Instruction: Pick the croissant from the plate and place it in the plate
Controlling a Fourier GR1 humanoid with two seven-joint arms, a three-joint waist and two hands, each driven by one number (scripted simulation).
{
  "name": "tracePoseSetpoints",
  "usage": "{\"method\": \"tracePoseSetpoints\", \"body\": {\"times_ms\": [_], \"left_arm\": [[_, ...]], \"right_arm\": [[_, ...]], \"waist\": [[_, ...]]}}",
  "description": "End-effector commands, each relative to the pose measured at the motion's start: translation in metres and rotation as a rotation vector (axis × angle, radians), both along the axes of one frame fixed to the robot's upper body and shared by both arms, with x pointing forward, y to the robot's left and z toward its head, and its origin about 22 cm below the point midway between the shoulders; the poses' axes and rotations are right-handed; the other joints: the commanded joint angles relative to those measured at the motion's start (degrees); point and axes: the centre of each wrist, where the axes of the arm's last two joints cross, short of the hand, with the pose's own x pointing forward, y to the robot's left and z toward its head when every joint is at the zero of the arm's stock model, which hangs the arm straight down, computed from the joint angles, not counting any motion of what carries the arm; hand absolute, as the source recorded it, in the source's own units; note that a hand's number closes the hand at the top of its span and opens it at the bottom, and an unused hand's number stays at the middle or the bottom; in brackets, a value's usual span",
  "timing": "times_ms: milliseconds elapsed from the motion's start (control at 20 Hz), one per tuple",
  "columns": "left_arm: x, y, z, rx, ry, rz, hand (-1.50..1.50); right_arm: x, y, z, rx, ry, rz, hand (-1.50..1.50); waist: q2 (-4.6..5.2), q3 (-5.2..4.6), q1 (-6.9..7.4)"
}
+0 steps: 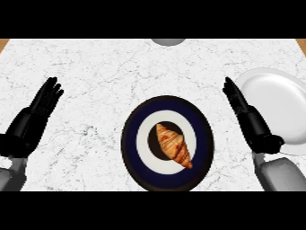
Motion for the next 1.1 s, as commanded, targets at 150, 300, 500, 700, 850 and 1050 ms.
{"method": "tracePoseSetpoints", "body": {"times_ms": [150, 300, 500, 700, 850, 1050], "left_arm": [[-0.023, -0.013, -0.053, -0.023, 0.313, 0.076, 0.00], [-0.032, -0.012, -0.068, -0.046, 0.417, 0.090, 0.00], [-0.026, -0.044, -0.074, -0.111, 0.466, 0.116, 0.00], [-0.037, -0.063, -0.080, -0.118, 0.506, 0.131, 0.00], [-0.019, -0.062, -0.065, -0.115, 0.487, 0.122, 0.00], [-0.042, -0.056, -0.074, -0.117, 0.505, 0.151, 0.00]], "right_arm": [[0.039, 0.062, 0.098, -0.186, -0.252, 0.343, 1.50], [0.055, 0.019, 0.155, -0.711, -0.510, 0.263, 1.50], [0.074, 0.087, 0.129, -0.409, -0.536, 0.164, -1.50], [0.080, 0.059, 0.128, -0.322, -0.523, 0.285, -1.50], [0.055, 0.066, 0.128, -0.427, -0.523, 0.334, -1.50], [0.057, 0.052, 0.162, -0.694, -0.476, 0.387, -1.50]], "waist": [[-0.52, -1.00, 2.36], [-2.55, -3.16, 1.82], [-0.34, -0.78, 0.76], [-0.49, -0.77, 0.09], [-0.65, -0.79, -0.57], [-0.93, -0.86, -0.61]]}}
